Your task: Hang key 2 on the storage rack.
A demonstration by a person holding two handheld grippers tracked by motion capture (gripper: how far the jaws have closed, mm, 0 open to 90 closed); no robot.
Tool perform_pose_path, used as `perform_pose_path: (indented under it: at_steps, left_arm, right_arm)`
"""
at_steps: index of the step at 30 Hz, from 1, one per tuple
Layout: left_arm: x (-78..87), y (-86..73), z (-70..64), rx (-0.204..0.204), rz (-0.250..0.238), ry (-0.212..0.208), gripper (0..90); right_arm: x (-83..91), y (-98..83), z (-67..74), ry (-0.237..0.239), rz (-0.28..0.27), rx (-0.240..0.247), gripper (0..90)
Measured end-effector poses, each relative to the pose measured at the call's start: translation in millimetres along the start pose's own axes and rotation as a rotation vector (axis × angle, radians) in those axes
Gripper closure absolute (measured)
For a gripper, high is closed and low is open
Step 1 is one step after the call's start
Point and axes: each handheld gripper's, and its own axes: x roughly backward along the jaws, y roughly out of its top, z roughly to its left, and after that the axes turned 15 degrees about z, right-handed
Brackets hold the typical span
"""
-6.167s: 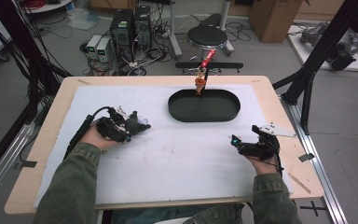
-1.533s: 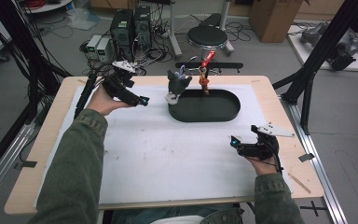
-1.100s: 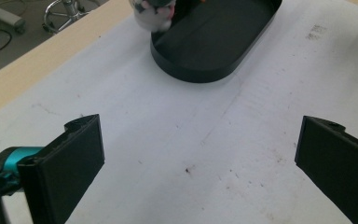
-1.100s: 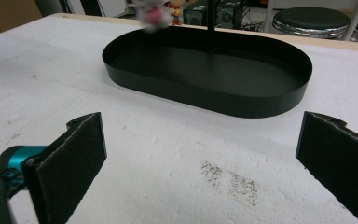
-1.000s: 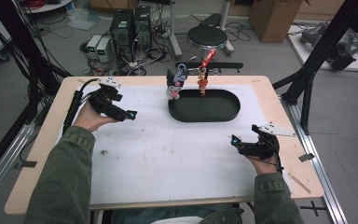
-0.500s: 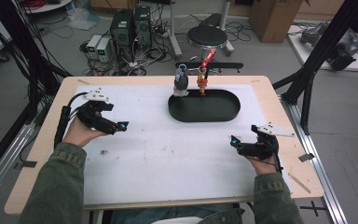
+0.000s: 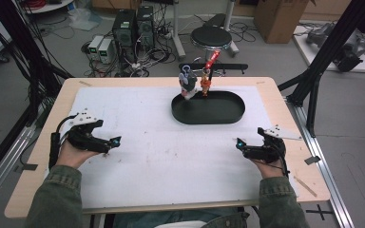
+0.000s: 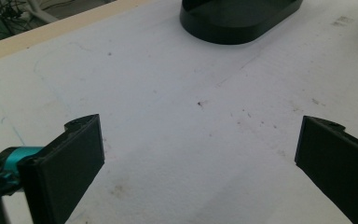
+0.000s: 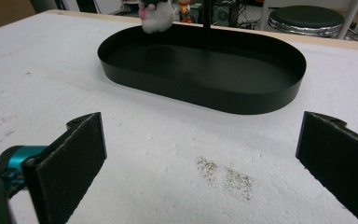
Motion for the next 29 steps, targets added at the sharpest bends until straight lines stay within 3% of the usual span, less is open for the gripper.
perform_pose_path:
  at_steps: [3, 9, 19, 23, 29]
  left_arm:
    - [2.8, -11.6, 0.2, 0.028, -0.024, 0.027, 1.7]
    - [9.5, -30.2, 4.3, 0.084, -0.126, 0.070, 1.7]
    - [23.1, -65.3, 3.9, 0.130, -0.184, 0.083, 1.7]
    - [25.2, -68.0, 7.3, 0.155, -0.204, 0.075, 1.7]
    - [21.7, -67.7, 6.9, 0.152, -0.194, 0.083, 1.7]
  right_arm:
    - [0.1, 0.0, 0.1, 0.001, 0.000, -0.003, 0.5]
    - [-0.1, 0.0, 0.1, 0.003, 0.001, 0.002, 0.5]
    - [2.1, -1.3, -1.9, 0.002, -0.006, -0.003, 0.5]
    - [0.3, -1.2, -1.3, 0.003, 0.005, 0.002, 0.5]
    - [-1.1, -1.3, -1.0, -0.004, 0.016, 0.006, 0.5]
